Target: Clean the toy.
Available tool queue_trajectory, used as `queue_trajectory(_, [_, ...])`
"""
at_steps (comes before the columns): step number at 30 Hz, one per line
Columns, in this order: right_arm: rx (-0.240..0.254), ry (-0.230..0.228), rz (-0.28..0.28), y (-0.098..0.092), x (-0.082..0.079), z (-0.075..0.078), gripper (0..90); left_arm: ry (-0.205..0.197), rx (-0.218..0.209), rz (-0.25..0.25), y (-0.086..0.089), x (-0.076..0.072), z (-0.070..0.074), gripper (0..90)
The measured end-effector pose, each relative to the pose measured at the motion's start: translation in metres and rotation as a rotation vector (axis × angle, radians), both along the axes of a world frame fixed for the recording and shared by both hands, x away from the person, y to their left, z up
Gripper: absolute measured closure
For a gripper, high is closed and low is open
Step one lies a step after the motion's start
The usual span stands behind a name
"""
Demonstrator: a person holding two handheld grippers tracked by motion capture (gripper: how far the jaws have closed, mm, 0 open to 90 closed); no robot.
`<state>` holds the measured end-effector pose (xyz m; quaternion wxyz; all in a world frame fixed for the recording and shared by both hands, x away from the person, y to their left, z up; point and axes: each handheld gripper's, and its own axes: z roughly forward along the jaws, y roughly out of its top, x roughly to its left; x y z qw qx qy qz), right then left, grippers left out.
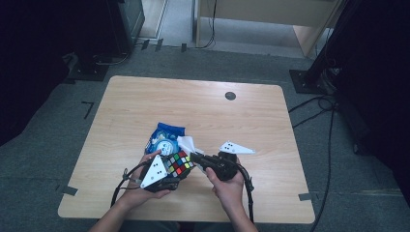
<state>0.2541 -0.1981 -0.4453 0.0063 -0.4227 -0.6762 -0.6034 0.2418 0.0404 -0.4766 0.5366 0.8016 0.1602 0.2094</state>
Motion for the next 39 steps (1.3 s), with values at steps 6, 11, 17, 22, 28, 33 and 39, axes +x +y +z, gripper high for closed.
queue_trajectory(6, [0.029, -0.032, 0.070, 0.011, -0.009, 0.011, 87.2, 0.011, -0.004, 0.024, 0.002, 0.003, -0.001, 34.0])
queue_trajectory(11, [0.016, -0.053, 0.102, 0.011, -0.011, 0.013, 87.1, 0.013, -0.026, 0.052, 0.012, 0.007, 0.003, 34.0])
queue_trajectory(17, [-0.082, -0.006, -0.017, -0.012, 0.003, -0.004, 87.1, 0.008, -0.060, 0.058, 0.019, 0.009, 0.009, 34.0])
queue_trajectory(22, [-0.221, -0.020, -0.175, -0.035, 0.013, -0.016, 84.9, 0.012, -0.054, 0.075, 0.020, 0.011, 0.008, 34.0])
queue_trajectory(28, [-0.286, -0.053, -0.319, -0.036, 0.013, -0.015, 50.1, 0.023, -0.047, 0.090, 0.019, 0.013, 0.006, 34.0])
queue_trajectory(33, [-0.214, -0.056, -0.283, -0.027, 0.007, -0.002, 41.2, 0.029, -0.043, 0.101, 0.017, 0.015, 0.004, 34.0])
queue_trajectory(39, [-0.115, -0.058, -0.209, -0.005, -0.005, 0.019, 29.5, 0.026, -0.050, 0.101, 0.015, 0.014, 0.005, 34.0])
